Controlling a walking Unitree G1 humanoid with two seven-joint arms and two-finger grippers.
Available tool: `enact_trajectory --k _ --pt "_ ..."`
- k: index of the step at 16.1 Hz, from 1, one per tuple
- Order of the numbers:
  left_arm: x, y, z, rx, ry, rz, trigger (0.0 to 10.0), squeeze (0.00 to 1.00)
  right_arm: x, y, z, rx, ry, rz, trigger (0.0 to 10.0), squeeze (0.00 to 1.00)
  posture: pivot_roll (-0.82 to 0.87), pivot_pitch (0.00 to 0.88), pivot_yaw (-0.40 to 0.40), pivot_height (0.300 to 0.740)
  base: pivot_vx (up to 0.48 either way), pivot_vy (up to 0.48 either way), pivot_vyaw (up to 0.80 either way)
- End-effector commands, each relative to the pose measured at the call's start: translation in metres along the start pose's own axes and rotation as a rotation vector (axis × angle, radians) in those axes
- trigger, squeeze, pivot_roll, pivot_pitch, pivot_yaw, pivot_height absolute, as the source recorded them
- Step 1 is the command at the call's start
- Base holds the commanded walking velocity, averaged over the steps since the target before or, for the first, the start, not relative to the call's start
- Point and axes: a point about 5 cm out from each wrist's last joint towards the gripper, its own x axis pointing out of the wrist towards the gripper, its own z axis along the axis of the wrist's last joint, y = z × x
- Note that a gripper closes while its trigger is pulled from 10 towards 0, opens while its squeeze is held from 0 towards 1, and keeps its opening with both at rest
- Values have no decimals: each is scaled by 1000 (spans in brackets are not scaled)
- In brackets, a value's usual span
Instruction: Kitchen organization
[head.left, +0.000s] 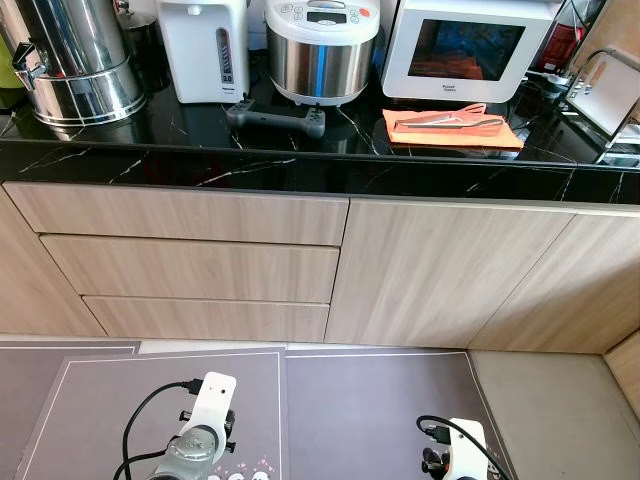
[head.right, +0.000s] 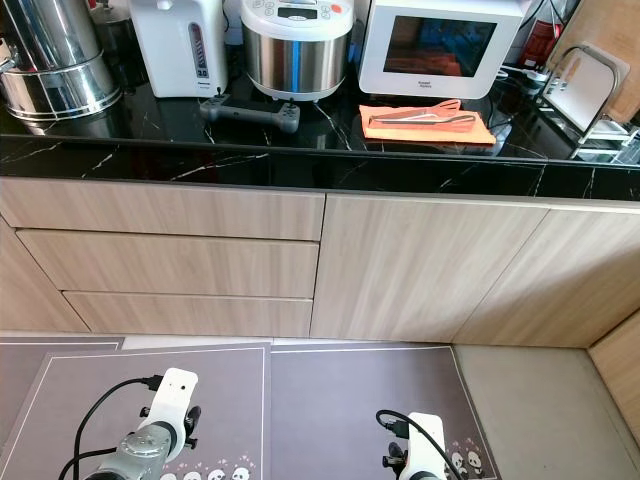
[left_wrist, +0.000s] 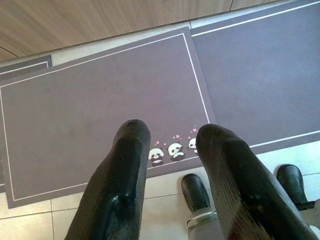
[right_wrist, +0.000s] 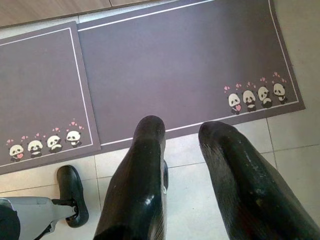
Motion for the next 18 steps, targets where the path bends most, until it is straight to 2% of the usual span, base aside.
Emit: enact_trajectory --k 1,9,14,18 --pt "-10 -13 -42 95 215 -153 10000 0 -12 1 -45 167 82 -44 10000 0 91 0 -127 740 0 0 0" --pt "-9 -11 -40 97 212 -145 10000 0 -11 2 -43 172 82 -43 10000 0 107 0 -133 740 0 0 0" --pt "-9 -8 -41 104 221 -142 10000 0 -9 4 -38 184 71 3 10000 0 112 0 -136 740 0 0 0" --pt "-8 -4 -36 181 207 -141 10000 0 -8 8 -35 203 58 9 10000 0 133 6 -101 740 0 0 0"
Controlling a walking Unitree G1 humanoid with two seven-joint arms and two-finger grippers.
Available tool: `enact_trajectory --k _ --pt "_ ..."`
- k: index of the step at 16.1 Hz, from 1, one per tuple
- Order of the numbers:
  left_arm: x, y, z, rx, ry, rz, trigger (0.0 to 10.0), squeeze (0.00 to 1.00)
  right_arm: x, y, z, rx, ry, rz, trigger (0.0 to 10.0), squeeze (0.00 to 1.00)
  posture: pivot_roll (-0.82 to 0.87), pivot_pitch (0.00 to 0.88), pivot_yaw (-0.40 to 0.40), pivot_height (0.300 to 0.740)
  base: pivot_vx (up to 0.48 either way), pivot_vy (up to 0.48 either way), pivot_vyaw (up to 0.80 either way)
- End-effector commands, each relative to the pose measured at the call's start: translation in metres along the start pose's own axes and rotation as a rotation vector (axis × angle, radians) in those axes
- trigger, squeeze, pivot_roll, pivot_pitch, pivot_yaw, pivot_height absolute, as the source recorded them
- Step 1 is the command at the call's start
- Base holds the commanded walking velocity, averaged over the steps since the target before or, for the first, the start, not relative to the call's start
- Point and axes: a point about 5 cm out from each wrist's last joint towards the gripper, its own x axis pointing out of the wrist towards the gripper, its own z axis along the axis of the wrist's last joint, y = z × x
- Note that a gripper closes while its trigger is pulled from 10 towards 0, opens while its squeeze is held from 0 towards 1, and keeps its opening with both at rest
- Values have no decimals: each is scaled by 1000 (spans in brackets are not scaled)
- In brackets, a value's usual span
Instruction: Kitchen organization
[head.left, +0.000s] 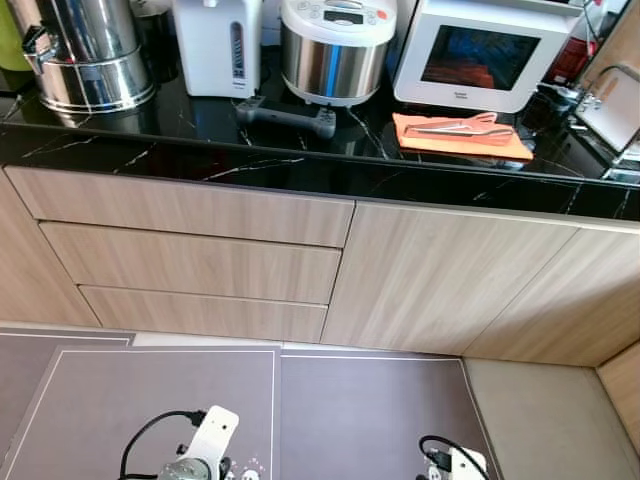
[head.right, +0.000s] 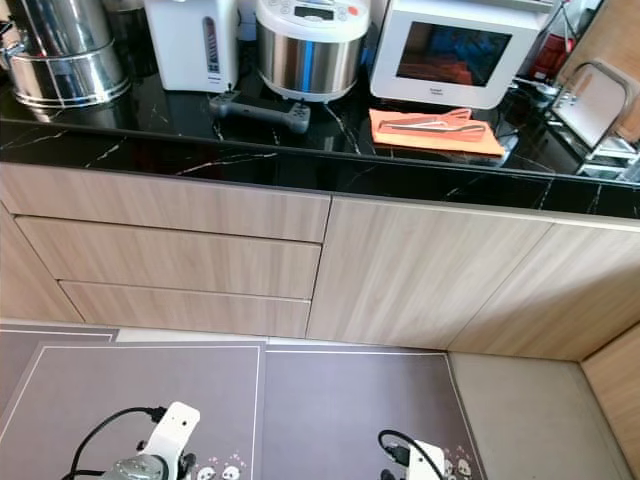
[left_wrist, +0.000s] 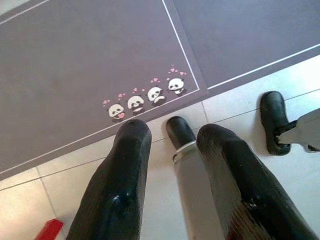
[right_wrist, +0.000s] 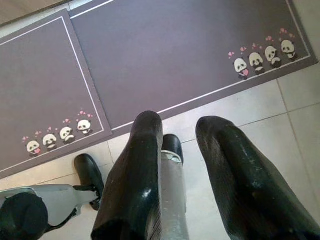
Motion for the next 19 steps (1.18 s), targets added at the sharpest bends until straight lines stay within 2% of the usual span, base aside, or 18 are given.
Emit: enact_trajectory --k 1,5,7,10,12,17,19 --pt "0 2 3 38 -9 4 10000 0 0 -1 0 10 -4 -5 10000 0 135 4 -91 740 0 0 0" --pt "-1 12 7 65 -14 20 10000 0 1 10 -1 14 -8 13 10000 0 143 0 -67 740 0 0 0" --pt "-1 12 10 76 -22 17 10000 0 1 13 -2 32 -17 18 10000 0 143 0 -64 740 0 0 0" --pt "0 9 11 10 -40 6 10000 0 1 12 -2 18 -15 18 10000 0 149 0 -78 740 0 0 0" --pt "0 7 10 -45 -45 4 10000 0 1 10 -2 20 -13 16 10000 0 127 5 -83 740 0 0 -603" --pt "0 0 4 -81 -41 -20 10000 0 0 7 -3 -14 -1 17 10000 0 120 0 -93 740 0 0 -708" --pt "0 -7 2 -65 -39 -27 10000 0 0 6 -4 -29 9 22 10000 0 124 0 -98 740 0 0 -688"
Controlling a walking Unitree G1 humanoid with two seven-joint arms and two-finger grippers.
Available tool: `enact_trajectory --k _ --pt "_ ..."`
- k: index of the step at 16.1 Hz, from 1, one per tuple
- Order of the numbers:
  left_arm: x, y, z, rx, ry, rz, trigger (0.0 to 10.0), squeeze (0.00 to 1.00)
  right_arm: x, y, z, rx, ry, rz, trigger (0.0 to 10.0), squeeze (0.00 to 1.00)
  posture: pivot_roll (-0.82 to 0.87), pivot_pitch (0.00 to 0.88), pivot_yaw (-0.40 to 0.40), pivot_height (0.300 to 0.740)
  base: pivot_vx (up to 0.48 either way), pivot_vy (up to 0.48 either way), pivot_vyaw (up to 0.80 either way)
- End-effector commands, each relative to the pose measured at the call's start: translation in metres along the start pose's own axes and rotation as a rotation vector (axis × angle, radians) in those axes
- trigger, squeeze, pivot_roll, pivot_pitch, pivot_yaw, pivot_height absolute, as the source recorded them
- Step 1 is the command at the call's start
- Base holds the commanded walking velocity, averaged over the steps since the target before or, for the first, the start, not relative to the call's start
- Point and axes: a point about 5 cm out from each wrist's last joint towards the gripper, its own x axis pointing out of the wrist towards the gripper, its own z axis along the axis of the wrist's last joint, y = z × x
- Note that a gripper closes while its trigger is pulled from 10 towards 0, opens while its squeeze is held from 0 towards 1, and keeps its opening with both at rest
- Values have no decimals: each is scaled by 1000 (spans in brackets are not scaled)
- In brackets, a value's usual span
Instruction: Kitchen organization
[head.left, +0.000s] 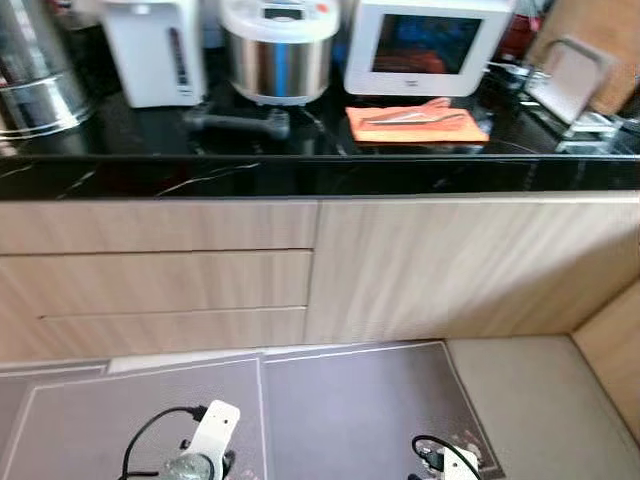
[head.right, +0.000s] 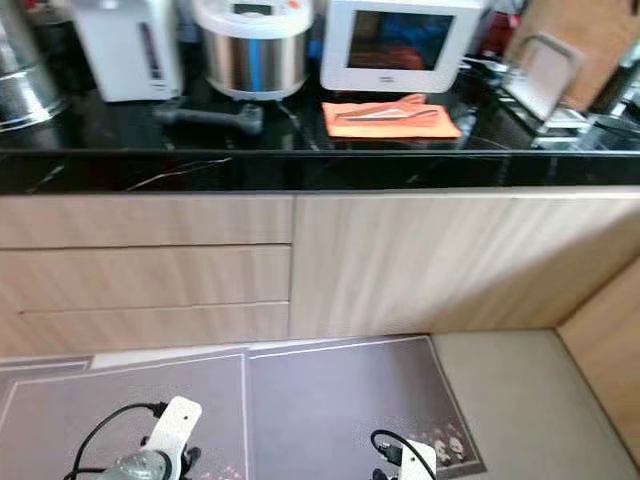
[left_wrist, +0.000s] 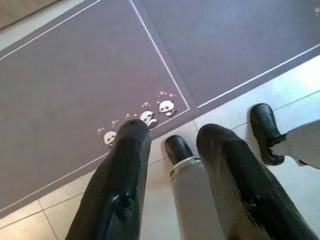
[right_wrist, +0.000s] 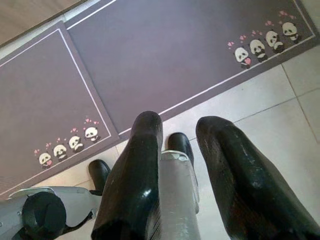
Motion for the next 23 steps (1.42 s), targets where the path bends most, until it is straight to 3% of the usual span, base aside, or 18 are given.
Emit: enact_trajectory --k 1,13,23 --pt "0 -4 -4 -6 2 -2 10000 0 -1 -4 -1 -11 8 -6 10000 0 125 0 -98 740 0 0 -688" --pt "0 2 -3 64 4 36 10000 0 0 -4 2 -20 8 8 10000 0 131 18 -106 740 0 -86 -677" --pt "-1 0 -8 76 18 31 10000 0 -1 -6 1 -31 13 10 10000 0 122 34 -122 740 0 -147 -664"
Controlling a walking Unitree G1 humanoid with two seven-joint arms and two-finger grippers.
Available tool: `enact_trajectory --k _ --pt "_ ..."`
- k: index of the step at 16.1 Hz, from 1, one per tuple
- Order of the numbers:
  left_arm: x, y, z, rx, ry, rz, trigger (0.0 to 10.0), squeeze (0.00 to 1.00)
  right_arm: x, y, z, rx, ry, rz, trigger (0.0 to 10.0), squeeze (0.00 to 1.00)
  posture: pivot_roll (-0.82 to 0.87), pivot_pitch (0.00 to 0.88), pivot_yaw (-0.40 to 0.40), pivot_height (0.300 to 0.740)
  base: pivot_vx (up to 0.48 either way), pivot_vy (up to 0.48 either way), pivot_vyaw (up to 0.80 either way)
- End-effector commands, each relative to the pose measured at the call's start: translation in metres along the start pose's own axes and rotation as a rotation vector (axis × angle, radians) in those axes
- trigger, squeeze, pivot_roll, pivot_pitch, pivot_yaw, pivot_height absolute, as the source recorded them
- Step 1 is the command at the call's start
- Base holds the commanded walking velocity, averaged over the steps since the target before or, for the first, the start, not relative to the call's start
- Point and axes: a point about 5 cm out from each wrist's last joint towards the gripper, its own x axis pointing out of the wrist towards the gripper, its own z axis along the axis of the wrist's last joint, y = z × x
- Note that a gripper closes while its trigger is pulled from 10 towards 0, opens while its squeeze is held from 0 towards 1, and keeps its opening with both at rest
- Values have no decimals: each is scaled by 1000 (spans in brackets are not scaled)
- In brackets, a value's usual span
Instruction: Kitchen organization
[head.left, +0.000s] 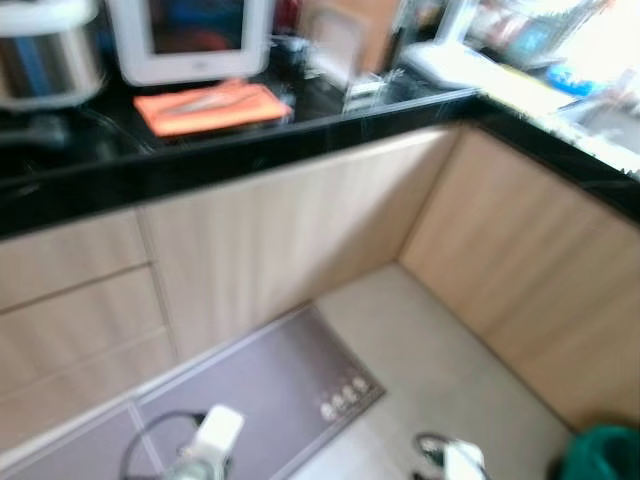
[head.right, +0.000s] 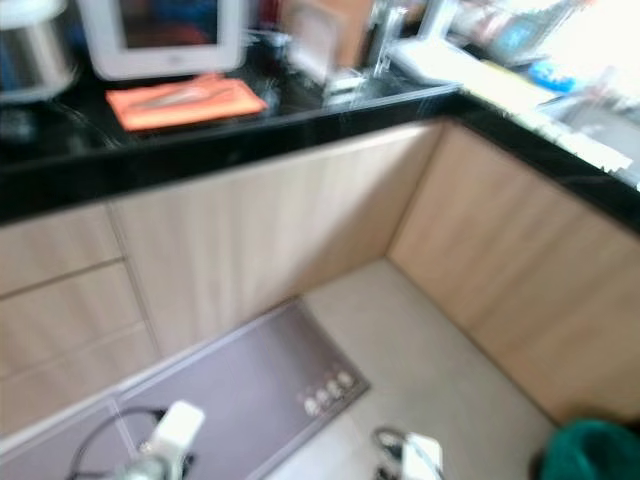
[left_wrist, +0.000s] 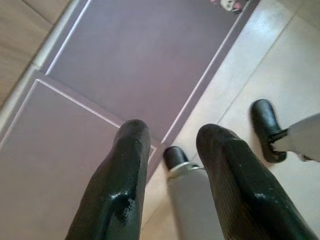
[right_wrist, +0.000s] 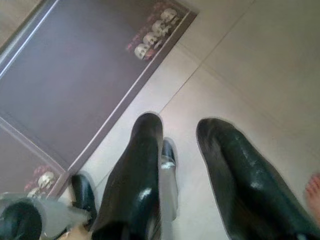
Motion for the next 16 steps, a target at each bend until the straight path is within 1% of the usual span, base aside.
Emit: enact_trajectory --k 1,7,13,14,16 --pt "1 -8 2 3 -5 -16 10000 0 -3 -10 -3 -3 11 -24 10000 0 121 36 -125 740 0 0 -663" --pt "1 -11 -1 -16 10 -33 10000 0 -3 -12 -3 -9 12 -25 10000 0 114 40 -130 740 0 0 -661" --pt "1 -10 0 -24 6 -26 10000 0 -4 -15 -4 -18 17 -26 10000 0 107 41 -133 740 0 0 -659" --pt "1 -10 0 -31 7 -29 10000 0 -5 -15 -4 3 0 -31 10000 0 105 41 -137 740 0 0 0" --pt "1 -11 -1 -31 8 -36 10000 0 -5 -17 -5 -4 3 -37 10000 0 100 31 -141 740 0 0 0"
